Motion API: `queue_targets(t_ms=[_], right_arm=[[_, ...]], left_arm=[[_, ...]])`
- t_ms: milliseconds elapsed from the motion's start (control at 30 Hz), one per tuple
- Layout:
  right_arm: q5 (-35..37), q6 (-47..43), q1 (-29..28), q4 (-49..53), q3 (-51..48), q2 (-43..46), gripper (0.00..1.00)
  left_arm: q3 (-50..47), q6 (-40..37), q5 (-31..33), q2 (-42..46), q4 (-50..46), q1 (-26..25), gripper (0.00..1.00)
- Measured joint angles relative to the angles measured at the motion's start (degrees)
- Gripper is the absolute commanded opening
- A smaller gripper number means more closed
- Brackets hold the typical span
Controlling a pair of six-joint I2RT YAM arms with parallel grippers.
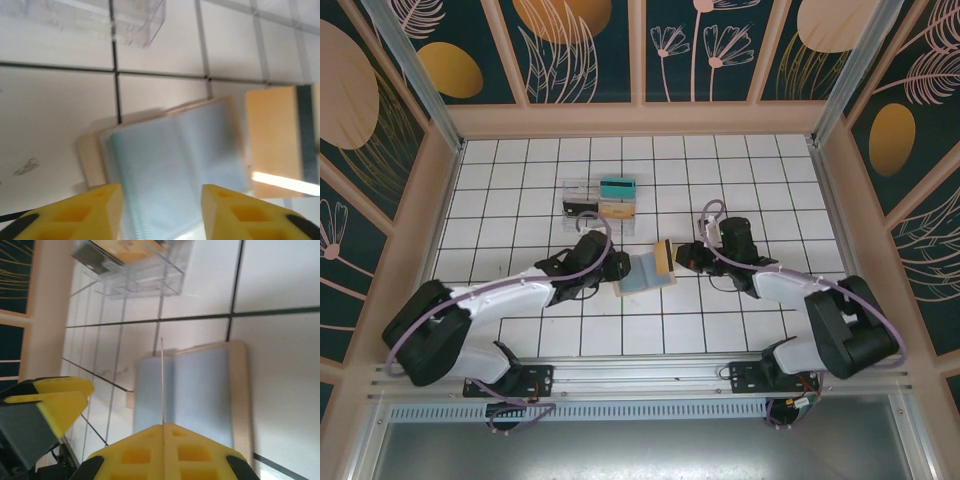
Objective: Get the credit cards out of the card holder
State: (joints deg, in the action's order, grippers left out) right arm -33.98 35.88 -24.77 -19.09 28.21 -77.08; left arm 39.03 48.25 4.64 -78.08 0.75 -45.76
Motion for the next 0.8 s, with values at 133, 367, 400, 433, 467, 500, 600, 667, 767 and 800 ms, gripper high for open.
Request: queue_targets(t_ms=[133, 367, 400, 433, 467, 500, 600, 667, 767, 800], right_arm=[[0.0, -0.2, 0.0, -1.8, -1.5, 5.8, 0.00], [-0.2, 0.7, 0.0, -7.5, -4.8, 12.9, 0.00], [-0.2, 0.7, 0.0, -8.4, -5.2, 13.5, 0.00], [-0.2, 0.7, 0.0, -9.1, -5.3, 13.8, 0.00], [-0.1, 0.6, 0.0, -9.5, -5.3, 13.9, 0.00], [-0.1, 0.5, 0.0, -9.9, -5.2, 14.0, 0.00], [0.9, -1.6, -0.2, -8.4, -4.0, 13.7, 0.00], [2.0, -3.9, -1.0, -7.0, -1.7, 12.7, 0.00], [5.9, -9.8, -4.2, -3.3, 4.0, 9.6, 0.00], [7.6, -12.0, -5.7, -2.1, 6.0, 8.5, 0.00]], left_arm=[[-0.9, 1.5, -0.2, 4.5, 4.0, 0.1, 0.53], [-5.7, 4.7, -4.7, 6.0, 14.9, 1.3, 0.54], [-5.8, 4.8, -4.9, 6.0, 15.4, 1.3, 0.56], [-5.8, 4.8, -5.0, 6.1, 16.0, 1.3, 0.58], [-5.7, 4.6, -5.0, 6.4, 16.2, 1.3, 0.60], [-5.7, 4.5, -4.8, 6.8, 16.0, 1.3, 0.68], [-5.7, 3.4, -2.3, 9.6, 14.2, 1.3, 0.91], [-5.7, 2.5, 0.1, 12.3, 12.3, 1.3, 0.99], [-5.7, 1.8, 3.9, 16.5, 9.2, 1.3, 0.99], [-5.7, 1.3, 5.2, 18.2, 7.8, 1.3, 0.99]])
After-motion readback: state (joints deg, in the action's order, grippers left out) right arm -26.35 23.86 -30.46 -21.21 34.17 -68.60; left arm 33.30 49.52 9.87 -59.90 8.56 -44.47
